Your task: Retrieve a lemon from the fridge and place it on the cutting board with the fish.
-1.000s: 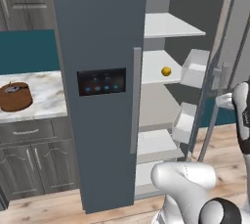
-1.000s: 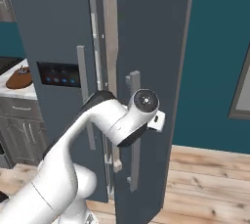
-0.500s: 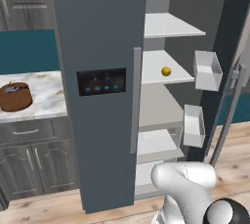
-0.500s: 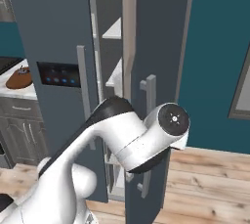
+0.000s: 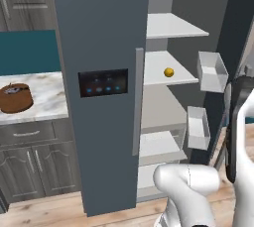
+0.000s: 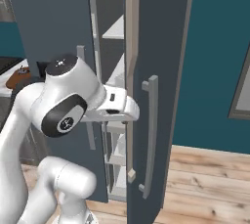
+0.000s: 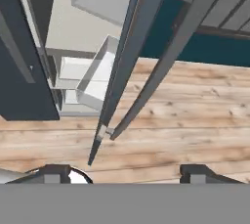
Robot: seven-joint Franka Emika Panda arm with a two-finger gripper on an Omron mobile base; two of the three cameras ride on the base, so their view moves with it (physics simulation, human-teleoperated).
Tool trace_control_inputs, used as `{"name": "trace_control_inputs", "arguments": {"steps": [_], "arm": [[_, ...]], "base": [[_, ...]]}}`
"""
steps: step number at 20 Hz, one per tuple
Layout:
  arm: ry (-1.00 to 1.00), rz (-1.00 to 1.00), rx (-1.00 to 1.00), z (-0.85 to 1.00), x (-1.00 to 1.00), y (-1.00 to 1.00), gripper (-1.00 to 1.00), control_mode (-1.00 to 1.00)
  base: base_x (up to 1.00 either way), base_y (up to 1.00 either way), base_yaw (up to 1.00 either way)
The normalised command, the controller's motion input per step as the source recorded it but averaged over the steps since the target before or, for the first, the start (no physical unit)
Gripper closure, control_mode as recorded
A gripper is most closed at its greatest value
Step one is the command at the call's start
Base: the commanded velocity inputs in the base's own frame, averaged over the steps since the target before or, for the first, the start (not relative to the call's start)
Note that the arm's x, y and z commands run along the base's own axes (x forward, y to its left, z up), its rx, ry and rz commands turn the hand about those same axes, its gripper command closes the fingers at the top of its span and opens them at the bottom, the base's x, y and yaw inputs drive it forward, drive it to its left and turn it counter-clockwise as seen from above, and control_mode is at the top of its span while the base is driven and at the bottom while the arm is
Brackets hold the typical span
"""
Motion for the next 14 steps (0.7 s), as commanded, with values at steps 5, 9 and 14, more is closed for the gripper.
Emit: {"name": "trace_control_inputs", "arguments": {"steps": [5, 9, 14], "arm": [[0.53, -0.10, -0.49, 0.01, 0.66, 0.89, -1.00, -1.00], [0.75, -0.01, -0.44, 0.06, 0.71, 0.72, -1.00, -1.00], [0.51, 0.04, -0.34, 0.01, 0.97, 0.17, -1.00, -1.00]], "base": [[0.00, 0.00, 0.00], [0.00, 0.00, 0.00], [0.00, 0.00, 0.00]]}}
